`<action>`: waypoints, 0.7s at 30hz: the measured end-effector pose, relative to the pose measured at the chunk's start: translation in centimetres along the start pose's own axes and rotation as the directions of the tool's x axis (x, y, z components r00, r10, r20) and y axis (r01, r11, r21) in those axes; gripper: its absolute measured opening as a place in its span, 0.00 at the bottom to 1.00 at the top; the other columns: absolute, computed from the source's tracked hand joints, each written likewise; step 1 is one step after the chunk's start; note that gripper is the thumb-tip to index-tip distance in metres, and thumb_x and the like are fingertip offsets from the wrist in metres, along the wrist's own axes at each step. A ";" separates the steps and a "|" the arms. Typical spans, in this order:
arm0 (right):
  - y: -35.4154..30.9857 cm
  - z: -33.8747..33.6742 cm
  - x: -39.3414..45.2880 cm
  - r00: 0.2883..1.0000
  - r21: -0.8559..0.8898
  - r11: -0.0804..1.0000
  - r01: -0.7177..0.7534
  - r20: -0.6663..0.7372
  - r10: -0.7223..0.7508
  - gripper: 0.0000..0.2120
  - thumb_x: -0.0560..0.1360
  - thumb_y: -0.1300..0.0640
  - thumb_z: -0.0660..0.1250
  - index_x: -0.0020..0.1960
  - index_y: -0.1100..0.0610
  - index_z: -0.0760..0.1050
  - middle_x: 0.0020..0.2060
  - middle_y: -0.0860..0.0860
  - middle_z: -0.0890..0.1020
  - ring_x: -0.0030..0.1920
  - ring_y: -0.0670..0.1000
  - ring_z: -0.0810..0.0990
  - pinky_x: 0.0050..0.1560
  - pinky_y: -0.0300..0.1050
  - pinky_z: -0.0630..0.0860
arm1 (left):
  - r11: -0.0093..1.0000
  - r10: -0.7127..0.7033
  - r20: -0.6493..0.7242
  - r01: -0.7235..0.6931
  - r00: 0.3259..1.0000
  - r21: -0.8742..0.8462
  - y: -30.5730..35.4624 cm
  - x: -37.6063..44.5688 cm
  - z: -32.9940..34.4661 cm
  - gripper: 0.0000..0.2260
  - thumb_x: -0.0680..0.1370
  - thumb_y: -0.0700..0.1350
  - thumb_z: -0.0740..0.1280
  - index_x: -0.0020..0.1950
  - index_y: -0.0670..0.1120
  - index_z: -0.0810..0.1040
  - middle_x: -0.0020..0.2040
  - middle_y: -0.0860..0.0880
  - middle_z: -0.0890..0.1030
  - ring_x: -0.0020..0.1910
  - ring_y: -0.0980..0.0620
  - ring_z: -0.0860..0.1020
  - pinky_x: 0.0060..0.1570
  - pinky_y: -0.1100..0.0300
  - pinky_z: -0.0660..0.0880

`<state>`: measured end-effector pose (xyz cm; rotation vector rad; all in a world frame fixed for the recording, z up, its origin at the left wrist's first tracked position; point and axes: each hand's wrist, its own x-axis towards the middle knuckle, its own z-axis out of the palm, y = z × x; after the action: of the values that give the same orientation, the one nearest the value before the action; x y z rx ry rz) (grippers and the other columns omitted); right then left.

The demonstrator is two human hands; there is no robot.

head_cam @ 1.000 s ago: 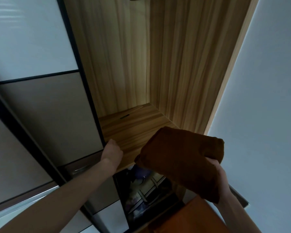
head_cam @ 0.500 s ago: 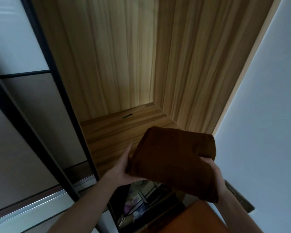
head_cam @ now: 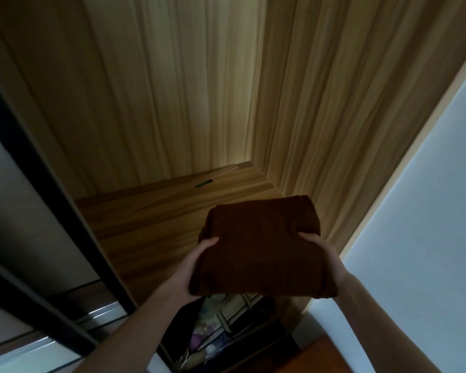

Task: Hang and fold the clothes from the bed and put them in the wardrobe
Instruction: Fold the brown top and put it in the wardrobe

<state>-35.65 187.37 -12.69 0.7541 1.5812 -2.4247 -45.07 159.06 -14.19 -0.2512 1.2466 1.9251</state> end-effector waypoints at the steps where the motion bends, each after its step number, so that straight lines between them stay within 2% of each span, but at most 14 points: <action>1: -0.5 0.0 1.1 1.000 -0.012 1.000 -0.002 0.010 0.003 0.48 0.51 0.45 0.86 0.66 0.59 0.76 0.52 0.62 0.87 0.50 0.64 0.87 0.53 0.58 0.81 | 1.000 0.009 -0.007 -0.009 1.000 -0.030 0.0 0.7 0.0 0.23 0.74 0.54 0.76 0.66 0.48 0.80 0.59 0.39 0.85 0.60 0.36 0.83 0.64 0.37 0.77; 4: -1.0 -0.3 5.0 1.000 -0.026 1.000 0.002 0.010 -0.001 0.46 0.49 0.46 0.87 0.63 0.58 0.77 0.46 0.59 0.88 0.49 0.62 0.85 0.51 0.58 0.79 | 0.995 0.038 -0.048 -0.043 0.998 -0.092 0.0 3.0 0.0 0.22 0.73 0.53 0.76 0.65 0.47 0.80 0.57 0.39 0.85 0.59 0.35 0.82 0.60 0.37 0.79; 6: -1.2 -0.8 7.4 0.997 -0.076 0.996 0.047 -0.055 -0.051 0.36 0.56 0.41 0.83 0.58 0.56 0.80 0.42 0.55 0.88 0.46 0.58 0.85 0.46 0.55 0.80 | 0.991 0.054 -0.089 -0.064 0.995 -0.114 -0.1 4.6 0.1 0.23 0.73 0.52 0.76 0.66 0.47 0.79 0.56 0.39 0.86 0.59 0.35 0.83 0.59 0.37 0.79; 8: -1.6 -1.3 10.0 0.998 -0.080 0.996 0.030 -0.045 -0.034 0.25 0.65 0.45 0.76 0.57 0.57 0.79 0.46 0.55 0.88 0.45 0.58 0.86 0.44 0.55 0.82 | 0.989 0.064 -0.141 -0.082 0.988 -0.122 -0.1 5.9 0.3 0.22 0.73 0.51 0.76 0.64 0.46 0.79 0.52 0.39 0.87 0.57 0.36 0.83 0.58 0.39 0.80; 10: -2.5 -1.3 12.4 1.000 -0.087 0.996 -0.001 0.016 0.002 0.27 0.63 0.51 0.80 0.59 0.58 0.79 0.55 0.59 0.85 0.48 0.59 0.86 0.43 0.50 0.84 | 0.988 0.073 -0.214 -0.100 0.974 -0.117 -0.1 7.2 0.1 0.20 0.73 0.52 0.76 0.61 0.46 0.80 0.50 0.39 0.87 0.55 0.37 0.83 0.55 0.41 0.81; 12: -3.4 -1.1 14.4 0.999 -0.101 0.995 -0.021 0.037 0.025 0.32 0.55 0.52 0.85 0.56 0.59 0.80 0.53 0.59 0.84 0.48 0.58 0.86 0.41 0.49 0.83 | 0.988 0.076 -0.239 -0.106 0.968 -0.115 0.1 8.5 -0.1 0.20 0.72 0.52 0.77 0.61 0.47 0.80 0.52 0.39 0.87 0.56 0.37 0.83 0.55 0.41 0.81; 14: -3.9 -0.7 15.9 0.994 -0.139 0.986 -0.090 0.053 0.098 0.34 0.51 0.50 0.88 0.53 0.60 0.83 0.49 0.59 0.86 0.49 0.59 0.85 0.45 0.52 0.81 | 0.986 0.089 -0.251 -0.120 0.964 -0.112 0.3 9.9 -0.4 0.18 0.74 0.52 0.75 0.62 0.49 0.79 0.56 0.40 0.86 0.57 0.37 0.83 0.59 0.41 0.80; 15: -4.0 -0.4 16.5 0.991 -0.166 0.980 -0.114 0.051 0.124 0.31 0.55 0.49 0.87 0.53 0.60 0.83 0.50 0.60 0.86 0.50 0.60 0.84 0.46 0.53 0.80 | 0.986 0.086 -0.260 -0.120 0.962 -0.116 0.3 10.5 -0.7 0.18 0.75 0.52 0.74 0.63 0.49 0.78 0.57 0.40 0.85 0.58 0.37 0.82 0.61 0.40 0.78; 17: -3.8 -0.5 18.5 0.990 -0.208 0.969 -0.134 0.019 0.141 0.22 0.71 0.49 0.77 0.59 0.60 0.80 0.54 0.60 0.84 0.53 0.61 0.83 0.50 0.55 0.79 | 0.987 0.063 -0.271 -0.100 0.961 -0.126 0.3 11.7 -1.4 0.19 0.75 0.51 0.73 0.64 0.48 0.78 0.60 0.39 0.83 0.60 0.37 0.81 0.64 0.38 0.76; 19: -3.2 -0.8 20.6 0.984 -0.269 0.947 -0.174 -0.024 0.174 0.23 0.74 0.47 0.74 0.64 0.59 0.79 0.57 0.61 0.84 0.57 0.63 0.83 0.57 0.57 0.80 | 0.990 0.040 -0.276 -0.075 0.960 -0.118 0.4 12.5 -1.9 0.16 0.77 0.51 0.72 0.63 0.48 0.78 0.60 0.39 0.82 0.60 0.37 0.81 0.65 0.38 0.76; 21: -2.9 -0.9 21.8 0.982 -0.306 0.934 -0.183 -0.025 0.185 0.23 0.74 0.47 0.74 0.64 0.58 0.80 0.57 0.61 0.85 0.58 0.64 0.83 0.60 0.59 0.80 | 0.995 0.028 -0.298 -0.055 0.954 -0.084 0.5 13.4 -2.5 0.14 0.78 0.51 0.71 0.61 0.48 0.78 0.60 0.39 0.82 0.60 0.37 0.80 0.62 0.39 0.77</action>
<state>-55.31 192.52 -21.23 0.7958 1.7440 -1.9856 -54.73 163.85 -22.47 -0.5844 1.3651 2.0372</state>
